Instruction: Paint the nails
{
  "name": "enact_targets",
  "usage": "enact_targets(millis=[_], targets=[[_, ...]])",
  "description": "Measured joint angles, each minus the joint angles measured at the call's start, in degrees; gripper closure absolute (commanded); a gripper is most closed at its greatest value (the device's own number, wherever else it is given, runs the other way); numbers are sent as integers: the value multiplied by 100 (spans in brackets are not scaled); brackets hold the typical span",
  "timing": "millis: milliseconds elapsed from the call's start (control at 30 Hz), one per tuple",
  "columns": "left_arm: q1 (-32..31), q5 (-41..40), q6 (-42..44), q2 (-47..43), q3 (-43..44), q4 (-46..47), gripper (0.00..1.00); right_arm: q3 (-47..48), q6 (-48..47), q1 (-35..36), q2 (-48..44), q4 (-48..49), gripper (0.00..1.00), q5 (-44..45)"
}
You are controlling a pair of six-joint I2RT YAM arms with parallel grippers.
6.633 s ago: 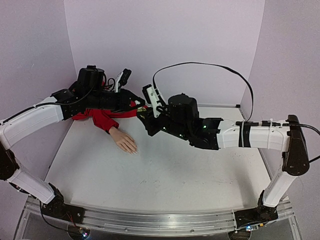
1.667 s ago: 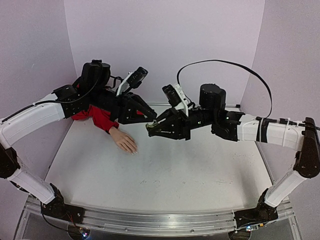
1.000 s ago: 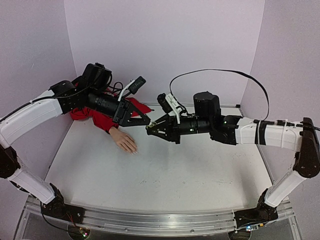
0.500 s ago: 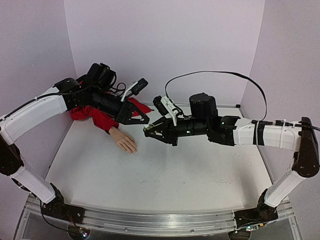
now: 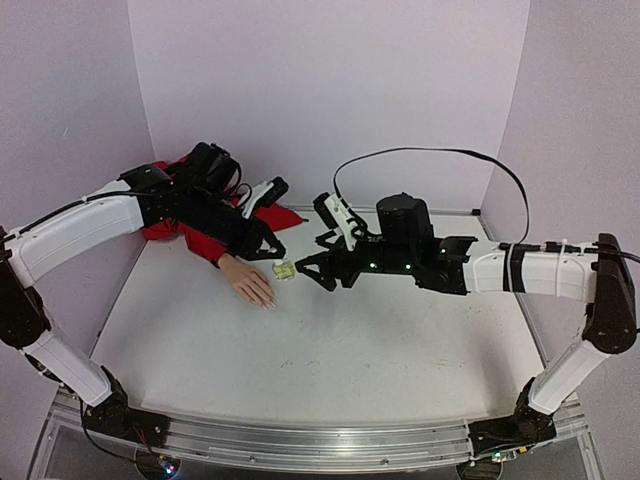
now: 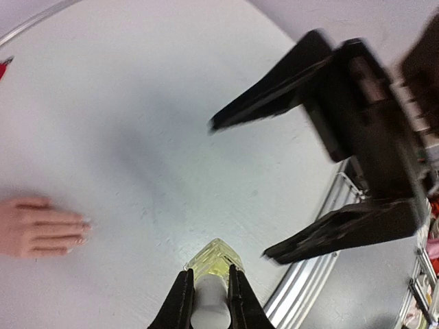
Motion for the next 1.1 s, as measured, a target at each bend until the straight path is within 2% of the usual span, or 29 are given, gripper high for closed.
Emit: enact_targets(millis=[133,367,500,800,1100], targets=[[385,-739,-487,-9,-730,-31,100,-240,118,-90,0,13,15,564],[1174,-2800,-1810,-17,-2448,-195,100,-695,306,-308,-48,31,12,1338],[1346,-3383,-2446,-68,-2900,-188,100,-911,391,-446,-177,44,12,1545],[1729,-3893,-3165,-31,-3279,103,100,-1202,498,-693,-531,173,10,1735],[1757,-4028,-3453,17,-3447,345,84,-1493,603,-925,-776,212,9,1803]])
